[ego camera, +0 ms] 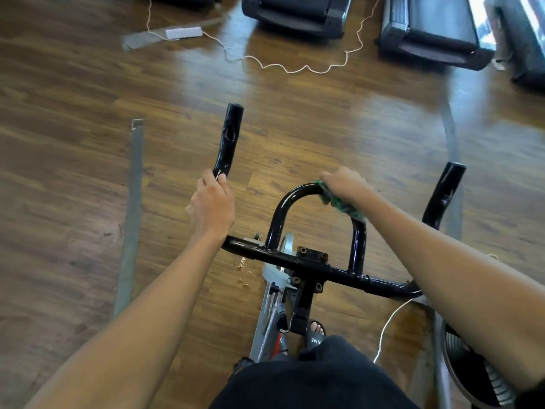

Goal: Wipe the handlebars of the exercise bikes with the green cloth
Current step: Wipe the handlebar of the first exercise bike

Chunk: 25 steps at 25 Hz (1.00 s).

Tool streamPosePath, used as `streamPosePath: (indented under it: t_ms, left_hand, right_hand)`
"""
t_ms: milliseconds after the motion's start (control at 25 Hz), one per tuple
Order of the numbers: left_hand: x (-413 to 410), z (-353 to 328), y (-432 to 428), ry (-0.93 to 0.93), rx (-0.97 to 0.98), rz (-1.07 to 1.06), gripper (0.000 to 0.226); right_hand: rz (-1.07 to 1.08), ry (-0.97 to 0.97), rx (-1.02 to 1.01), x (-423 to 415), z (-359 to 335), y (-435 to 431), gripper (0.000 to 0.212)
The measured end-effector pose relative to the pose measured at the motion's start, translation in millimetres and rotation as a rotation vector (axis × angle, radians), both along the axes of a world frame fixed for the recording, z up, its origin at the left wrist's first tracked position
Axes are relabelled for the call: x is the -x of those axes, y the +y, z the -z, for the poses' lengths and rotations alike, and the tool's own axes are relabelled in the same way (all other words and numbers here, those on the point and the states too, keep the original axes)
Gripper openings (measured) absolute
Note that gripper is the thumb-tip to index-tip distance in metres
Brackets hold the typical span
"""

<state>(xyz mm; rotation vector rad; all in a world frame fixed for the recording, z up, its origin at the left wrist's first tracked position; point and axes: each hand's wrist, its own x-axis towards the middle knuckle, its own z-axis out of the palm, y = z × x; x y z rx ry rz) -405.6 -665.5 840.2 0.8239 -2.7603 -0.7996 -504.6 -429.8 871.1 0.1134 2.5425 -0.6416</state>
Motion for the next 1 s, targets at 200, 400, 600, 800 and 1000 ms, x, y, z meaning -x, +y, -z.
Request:
streamPosePath:
  t_ms: [200,400,600,800,1000]
  left_hand:
    - [0,-2,5,-0.015,0.037,-0.003,0.046]
    - [2,-2,5,-0.04,0.027,-0.02,0.046]
    - [0,-1,4,-0.036,0.015,-0.021,0.047]
    - [1,0,3,-0.036,0.007,-0.03,0.047]
    - [1,-2,4,-0.055,0.034,-0.04,0.048]
  right_hand:
    - [0.807,-0.407,0.761,-69,16,57,0.03]
    - [0.919,-0.464,0.898,-89,16,62,0.051]
    - [0.795,-0.38,0.852,-94,15,62,0.062]
    - [0.804,-0.509,0.903,-95,14,75,0.065]
    - [0.805,-0.602,1.086,-93,28,69,0.068]
